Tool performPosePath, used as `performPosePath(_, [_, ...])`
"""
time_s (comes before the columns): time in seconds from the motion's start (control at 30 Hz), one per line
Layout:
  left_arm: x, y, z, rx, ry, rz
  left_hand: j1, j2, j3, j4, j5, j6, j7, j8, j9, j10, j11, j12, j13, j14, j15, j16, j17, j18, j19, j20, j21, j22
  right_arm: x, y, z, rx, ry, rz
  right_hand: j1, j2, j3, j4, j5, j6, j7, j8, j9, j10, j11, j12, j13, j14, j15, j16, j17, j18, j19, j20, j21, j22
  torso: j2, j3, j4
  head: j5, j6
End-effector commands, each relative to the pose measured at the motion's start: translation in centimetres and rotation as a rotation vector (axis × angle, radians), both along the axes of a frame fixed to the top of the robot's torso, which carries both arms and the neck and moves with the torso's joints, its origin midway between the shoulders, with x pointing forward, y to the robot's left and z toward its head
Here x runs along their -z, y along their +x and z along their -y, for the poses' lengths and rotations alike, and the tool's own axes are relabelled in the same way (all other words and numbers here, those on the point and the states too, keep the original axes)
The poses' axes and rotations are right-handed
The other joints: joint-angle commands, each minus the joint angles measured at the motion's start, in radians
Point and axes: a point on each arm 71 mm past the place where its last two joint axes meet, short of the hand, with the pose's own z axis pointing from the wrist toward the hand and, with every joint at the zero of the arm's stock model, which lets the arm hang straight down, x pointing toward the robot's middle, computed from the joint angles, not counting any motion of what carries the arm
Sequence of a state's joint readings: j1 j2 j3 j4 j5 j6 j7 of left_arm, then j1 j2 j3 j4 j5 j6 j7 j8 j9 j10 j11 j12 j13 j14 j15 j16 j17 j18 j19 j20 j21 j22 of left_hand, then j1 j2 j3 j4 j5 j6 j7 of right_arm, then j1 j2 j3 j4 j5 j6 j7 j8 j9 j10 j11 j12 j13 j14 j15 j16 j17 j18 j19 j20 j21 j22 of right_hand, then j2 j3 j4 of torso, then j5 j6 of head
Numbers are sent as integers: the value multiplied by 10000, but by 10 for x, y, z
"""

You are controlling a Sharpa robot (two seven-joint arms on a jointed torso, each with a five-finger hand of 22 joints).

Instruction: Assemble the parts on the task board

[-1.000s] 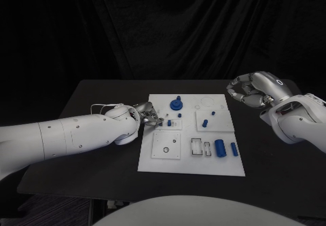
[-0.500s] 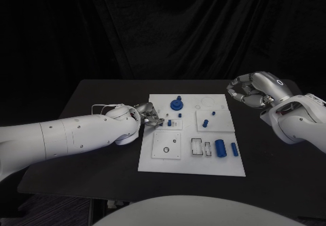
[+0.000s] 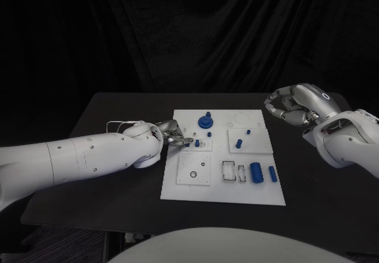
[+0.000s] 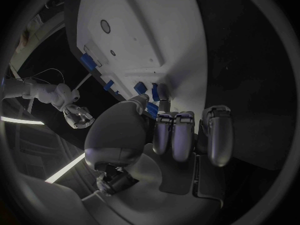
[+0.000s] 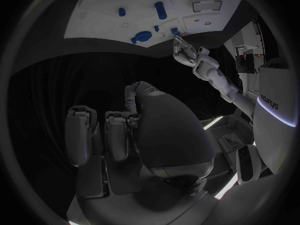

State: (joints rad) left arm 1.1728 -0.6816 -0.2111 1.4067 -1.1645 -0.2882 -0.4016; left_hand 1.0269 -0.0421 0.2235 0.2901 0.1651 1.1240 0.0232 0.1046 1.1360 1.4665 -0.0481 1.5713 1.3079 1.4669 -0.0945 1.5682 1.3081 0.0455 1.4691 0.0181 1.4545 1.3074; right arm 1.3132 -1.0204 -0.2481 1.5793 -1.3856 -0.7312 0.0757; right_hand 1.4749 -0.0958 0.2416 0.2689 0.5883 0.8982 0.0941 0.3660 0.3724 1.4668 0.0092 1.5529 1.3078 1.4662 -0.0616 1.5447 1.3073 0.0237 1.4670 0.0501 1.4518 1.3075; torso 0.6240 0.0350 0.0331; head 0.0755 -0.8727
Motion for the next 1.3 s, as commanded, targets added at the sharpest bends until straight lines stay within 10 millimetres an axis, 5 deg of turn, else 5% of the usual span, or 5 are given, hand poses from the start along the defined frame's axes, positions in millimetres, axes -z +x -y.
performPosePath(0.03, [2,-1,0,108,15,-187,-256,-12,-308,-5,-120,-25,69,-62,-48,1043,80,-5,2629,1039,56,26,2627,-74,221,55,-56,1833,0,0,1,132,70,82,10,29,34,6,50,79,-9,37,-8,819,47,-30,2382,962,93,-56,2329,75,430,72,-59,2218,1,-8,3,21,1])
performPosePath(0.3, [2,0,-1,143,-40,-111,-719,104,-1023,1,-520,-75,105,-167,-121,1043,111,-5,2629,1039,83,26,2627,-69,213,80,-88,1842,0,-1,1,146,96,137,-9,24,31,14,50,97,-12,47,-7,830,45,-20,2394,963,92,-53,2332,75,431,72,-59,2218,13,-15,11,8,1])
performPosePath(0.5, [1,0,-2,223,-140,0,-1770,486,-1927,31,-1086,-282,197,-321,-205,1043,192,-5,2629,1039,150,26,2627,-62,197,139,-134,1851,0,0,1,151,89,118,-9,24,31,14,50,97,-12,47,-7,830,45,-20,2394,963,92,-53,2332,75,431,72,-59,2218,11,-7,16,11,1])
performPosePath(1.0, [1,2,-1,395,-290,152,-2610,1883,-3504,31,-1081,-259,169,40,358,1043,185,-5,2629,1039,164,26,2627,-39,149,173,-254,1867,1,-1,0,145,87,51,-51,19,27,35,55,117,-18,56,-10,828,40,-22,2391,963,89,-56,2328,74,435,71,-53,2220,15,-2,-1,11,1])
performPosePath(1.3, [1,2,-1,482,-288,110,-2336,2300,-3918,26,-916,-69,84,326,775,1043,120,-5,2629,1039,119,26,2627,-33,141,135,-292,1881,1,0,0,185,75,37,-55,21,29,37,58,119,-20,56,-12,833,38,-18,2396,964,89,-51,2334,73,437,71,-50,2221,8,-5,-9,5,1])
